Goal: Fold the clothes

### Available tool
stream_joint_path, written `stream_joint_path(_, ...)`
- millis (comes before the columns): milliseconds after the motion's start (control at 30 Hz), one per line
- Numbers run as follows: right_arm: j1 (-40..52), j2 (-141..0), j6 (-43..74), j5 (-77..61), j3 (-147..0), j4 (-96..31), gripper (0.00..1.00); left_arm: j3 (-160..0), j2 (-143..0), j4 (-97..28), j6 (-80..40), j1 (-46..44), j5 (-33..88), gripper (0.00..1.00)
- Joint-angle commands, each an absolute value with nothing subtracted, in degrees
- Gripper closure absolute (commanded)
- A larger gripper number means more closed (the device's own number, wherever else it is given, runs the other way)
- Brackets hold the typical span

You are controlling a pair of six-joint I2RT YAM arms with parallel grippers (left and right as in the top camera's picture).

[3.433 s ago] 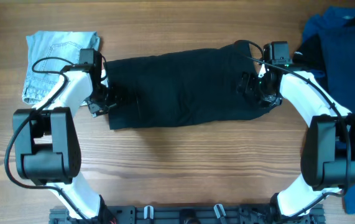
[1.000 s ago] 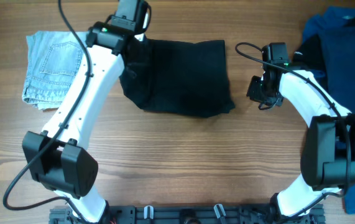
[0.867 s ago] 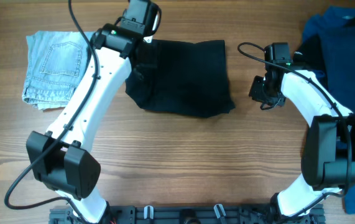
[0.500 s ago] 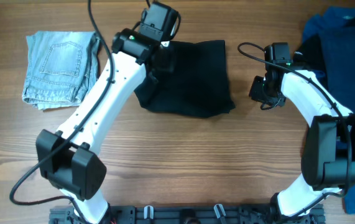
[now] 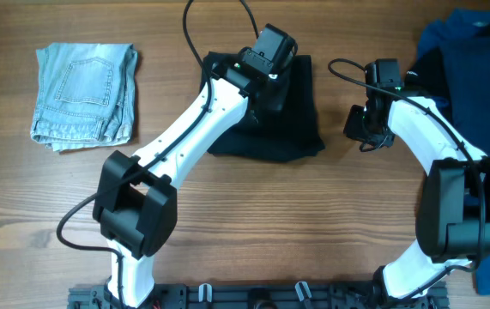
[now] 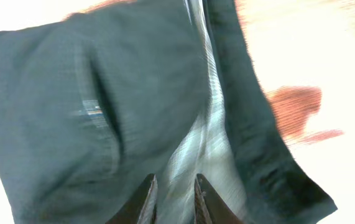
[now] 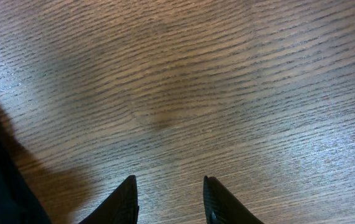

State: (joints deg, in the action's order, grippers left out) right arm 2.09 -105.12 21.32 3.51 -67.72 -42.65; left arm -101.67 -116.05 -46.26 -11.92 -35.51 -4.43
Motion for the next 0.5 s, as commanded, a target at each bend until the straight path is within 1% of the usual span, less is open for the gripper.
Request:
stream_joint_path(0,1.85,-105.54,21.23,4.49,-67.37,-42.72,0.65,-103.2,-117.45,-45.36,-12.93,-35.97,2.96,0.81)
stream_joint_path(33,1.85,-105.54,21.23,4.49,-67.37,-42.72,0.65,-103.2,-117.45,-44.91,-12.93,-36.03,4.86,0.82)
stream_joint_path(100,1.85,-105.54,21.21,4.47,-67.37,-42.72,0.65,-103.2,-117.43,-44.31,-12.88,-36.12,4.58,0.84)
stream_joint_path(167,1.85,-105.54,20.8,1.8,-67.37,-42.59,0.65,-103.2,-117.08,-44.88,-12.99,-35.27,-0.34,0.89)
stream_joint_path(200,1.85,-105.51,17.52,-2.02,-67.51,-41.76,0.66,-103.2,-116.99,-46.24,-15.11,-34.48,-3.73,0.89)
stream_joint_path(233,1.85,-105.51,11.57,-9.93,-68.93,-41.76,0.66,-103.2,-116.99,-48.93,-18.74,-32.93,-8.34,0.9)
stream_joint_path(300,1.85,-105.47,5.52,-23.07,-72.51,-43.05,0.66,-103.2,-116.99,-52.03,-23.57,-29.74,-11.66,0.9)
stream_joint_path(333,1.85,-105.47,3.25,-29.19,-74.19,-43.09,0.66,-103.2,-116.99,-53.1,-25.47,-27.22,-11.55,0.88)
stream_joint_path(367,1.85,-105.47,3.01,-32.69,-75.07,-42.0,0.66,-103.2,-116.99,-53.8,-26.98,-25.19,-11.14,0.8)
stream_joint_path(467,2.68,-106.04,2.9,-35.03,-75.09,-37.67,0.66,-103.11,-117.01,-55.79,-27.7,-17.98,-4.84,0.73)
